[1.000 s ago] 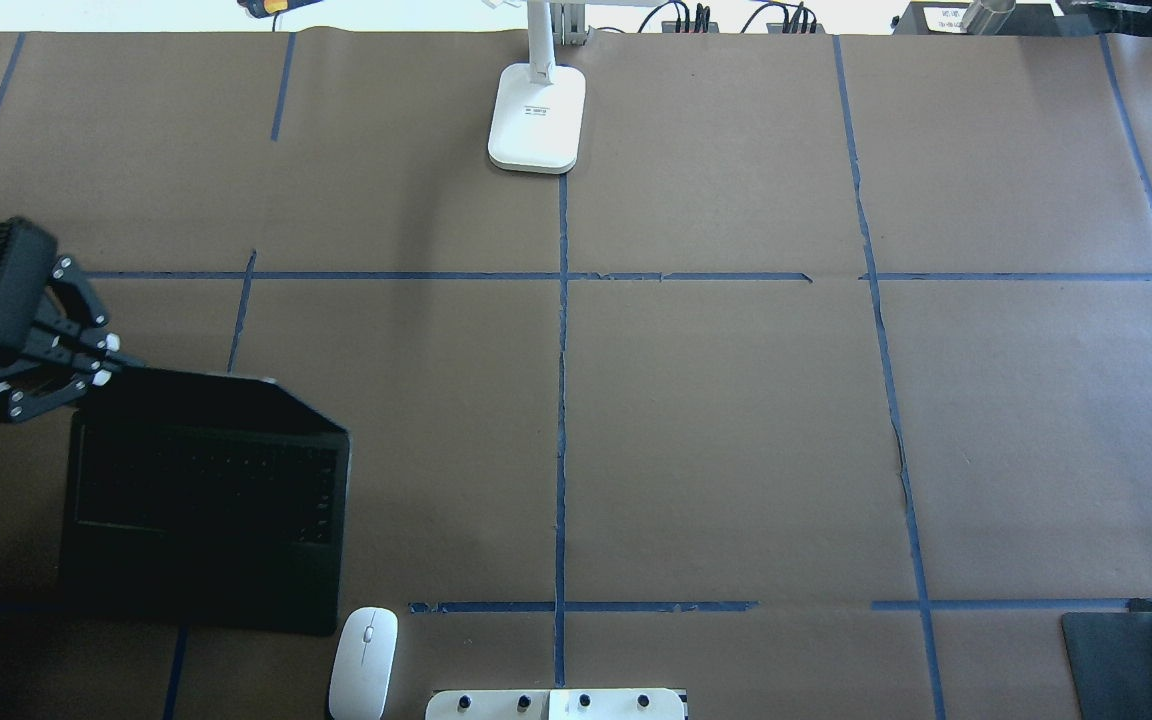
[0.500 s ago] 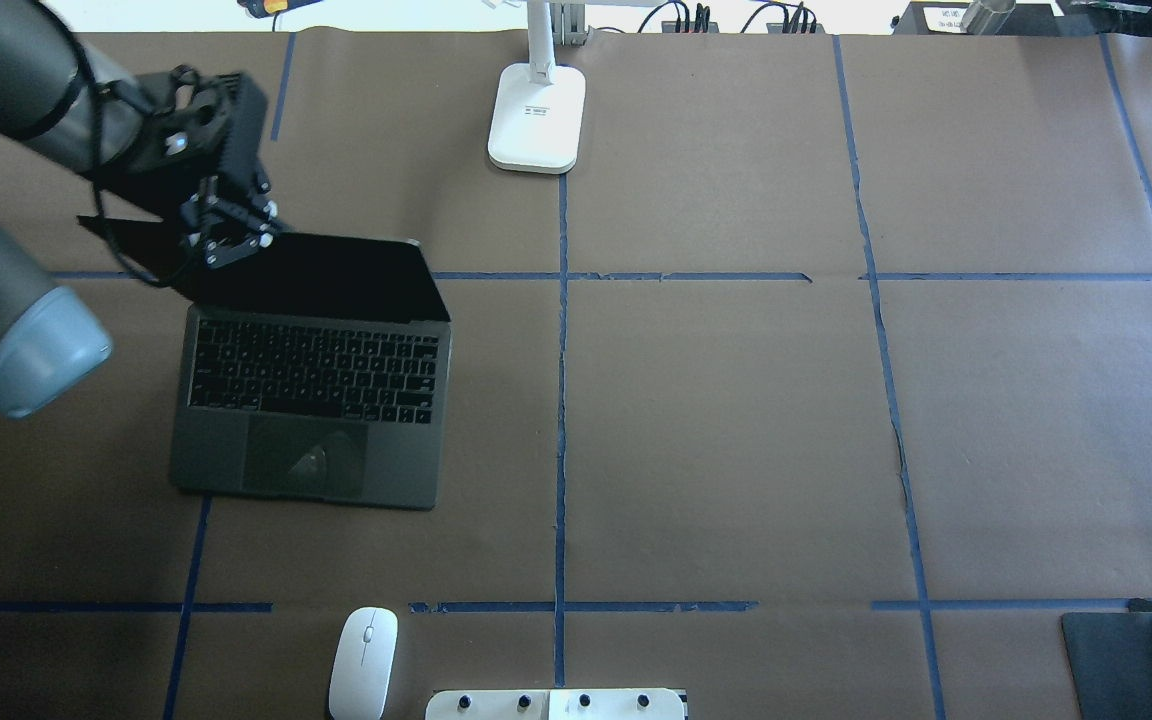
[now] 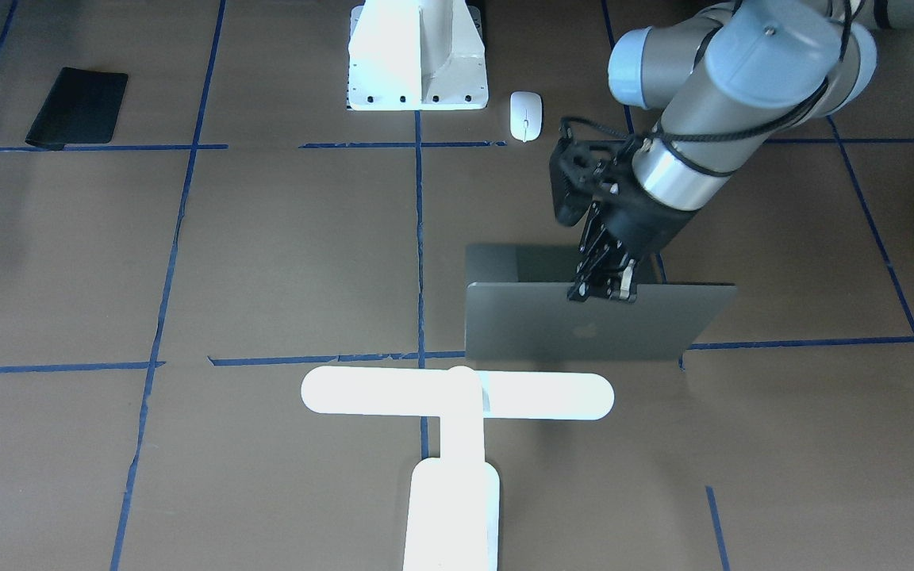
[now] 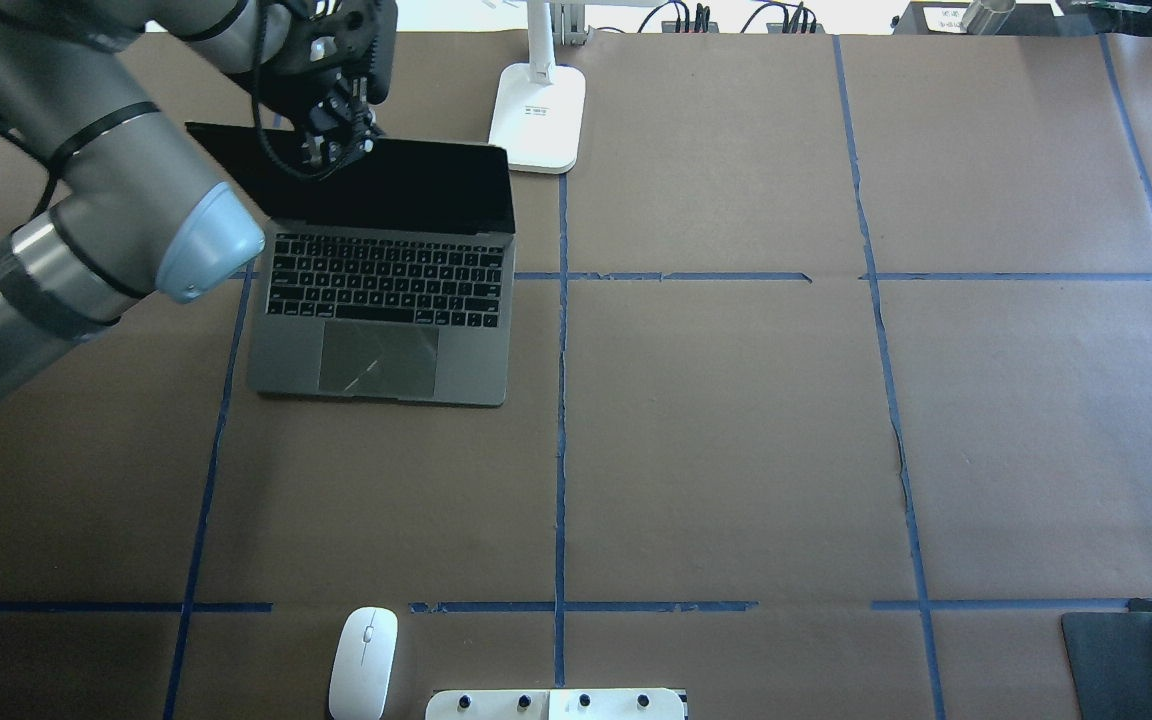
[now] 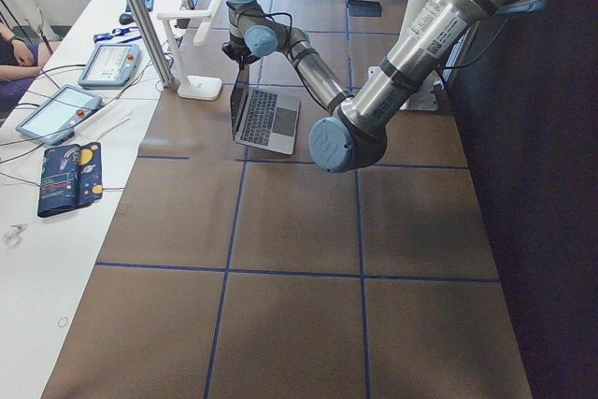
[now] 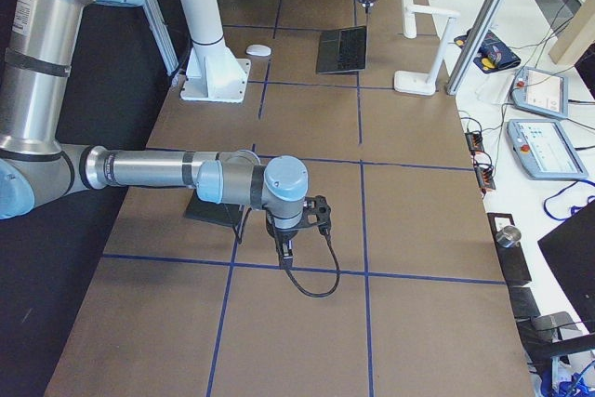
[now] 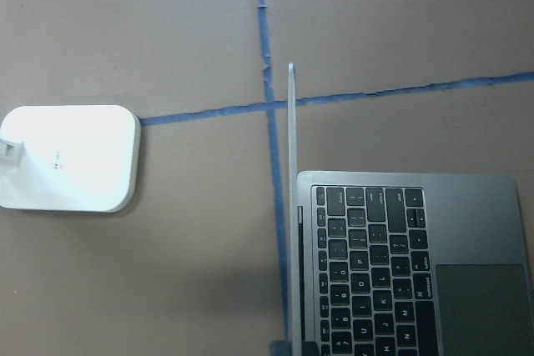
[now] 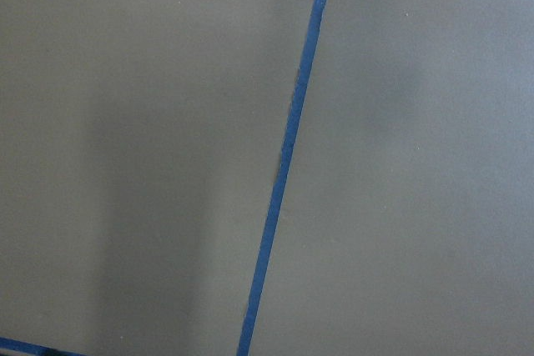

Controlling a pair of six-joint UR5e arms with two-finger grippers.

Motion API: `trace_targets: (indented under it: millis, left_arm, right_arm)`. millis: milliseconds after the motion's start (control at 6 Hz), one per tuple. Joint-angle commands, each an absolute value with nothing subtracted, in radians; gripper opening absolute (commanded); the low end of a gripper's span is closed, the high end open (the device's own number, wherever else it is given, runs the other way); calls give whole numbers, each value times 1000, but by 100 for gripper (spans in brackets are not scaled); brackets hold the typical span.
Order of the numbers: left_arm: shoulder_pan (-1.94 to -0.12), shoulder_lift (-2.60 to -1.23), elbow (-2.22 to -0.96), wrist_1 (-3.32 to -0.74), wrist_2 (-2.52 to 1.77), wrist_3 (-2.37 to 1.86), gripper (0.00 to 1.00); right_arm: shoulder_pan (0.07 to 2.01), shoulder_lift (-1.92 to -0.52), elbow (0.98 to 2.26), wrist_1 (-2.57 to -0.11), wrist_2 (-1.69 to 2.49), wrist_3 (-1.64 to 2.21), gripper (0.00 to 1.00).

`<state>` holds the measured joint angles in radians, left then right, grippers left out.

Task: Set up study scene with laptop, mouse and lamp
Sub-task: 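Carry the open laptop with the left gripper toward the white lamp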

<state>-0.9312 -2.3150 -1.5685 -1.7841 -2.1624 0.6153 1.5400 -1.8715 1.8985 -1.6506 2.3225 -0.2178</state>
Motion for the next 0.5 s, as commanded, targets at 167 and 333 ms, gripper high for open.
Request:
trace_targets:
  millis: [167, 333]
  left_arm:
    - [-930, -2379, -1382, -1960, -2148, 502, 7]
    - [-930, -2375, -1384, -1962, -2148, 458, 12]
  right_arm:
    - [1540, -1871, 1893, -1651, 2322, -218, 100]
    - [1540, -1871, 1893, -1651, 2322, -218, 100]
